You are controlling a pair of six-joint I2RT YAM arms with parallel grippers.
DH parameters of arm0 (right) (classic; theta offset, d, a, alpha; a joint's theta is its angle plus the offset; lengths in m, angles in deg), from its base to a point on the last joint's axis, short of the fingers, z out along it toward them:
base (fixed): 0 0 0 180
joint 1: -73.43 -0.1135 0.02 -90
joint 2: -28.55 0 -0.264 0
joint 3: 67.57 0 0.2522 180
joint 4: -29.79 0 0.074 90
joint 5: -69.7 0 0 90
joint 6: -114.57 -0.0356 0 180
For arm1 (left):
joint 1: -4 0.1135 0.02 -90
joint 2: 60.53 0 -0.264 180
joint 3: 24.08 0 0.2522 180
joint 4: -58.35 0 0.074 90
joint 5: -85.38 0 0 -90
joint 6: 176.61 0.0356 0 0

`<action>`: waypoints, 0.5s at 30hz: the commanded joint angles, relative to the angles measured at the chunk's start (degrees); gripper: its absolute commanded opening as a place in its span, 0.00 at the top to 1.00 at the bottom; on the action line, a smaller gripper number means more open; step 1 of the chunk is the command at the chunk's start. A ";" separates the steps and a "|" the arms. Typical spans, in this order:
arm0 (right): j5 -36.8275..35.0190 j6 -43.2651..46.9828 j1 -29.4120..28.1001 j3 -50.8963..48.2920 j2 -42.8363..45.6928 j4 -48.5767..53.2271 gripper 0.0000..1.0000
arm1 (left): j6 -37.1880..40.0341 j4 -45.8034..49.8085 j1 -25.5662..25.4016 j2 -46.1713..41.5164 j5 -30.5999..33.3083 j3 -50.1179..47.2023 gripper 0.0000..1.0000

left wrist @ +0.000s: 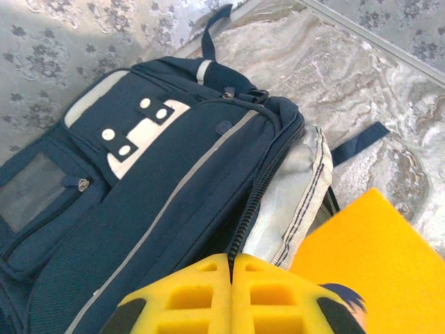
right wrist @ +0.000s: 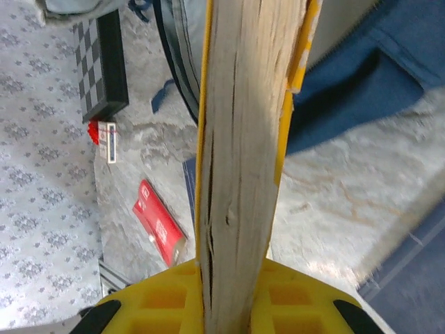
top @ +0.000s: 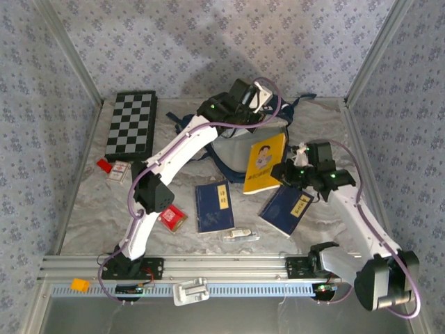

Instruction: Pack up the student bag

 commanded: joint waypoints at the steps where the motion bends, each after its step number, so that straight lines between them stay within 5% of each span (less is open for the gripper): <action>1: -0.68 -2.86 -1.19 0.26 -3.70 -15.91 1.00 | -0.69 -5.28 -0.44 -4.99 3.66 1.60 1.00; 9: -5.93 -6.47 -2.73 4.00 -19.02 -31.32 1.00 | -1.93 -8.63 -0.54 -8.20 6.79 -3.07 1.00; 15: -2.91 -8.07 -3.06 10.08 -31.66 -40.30 1.00 | -0.79 -9.62 -0.54 -9.24 7.80 -3.44 1.00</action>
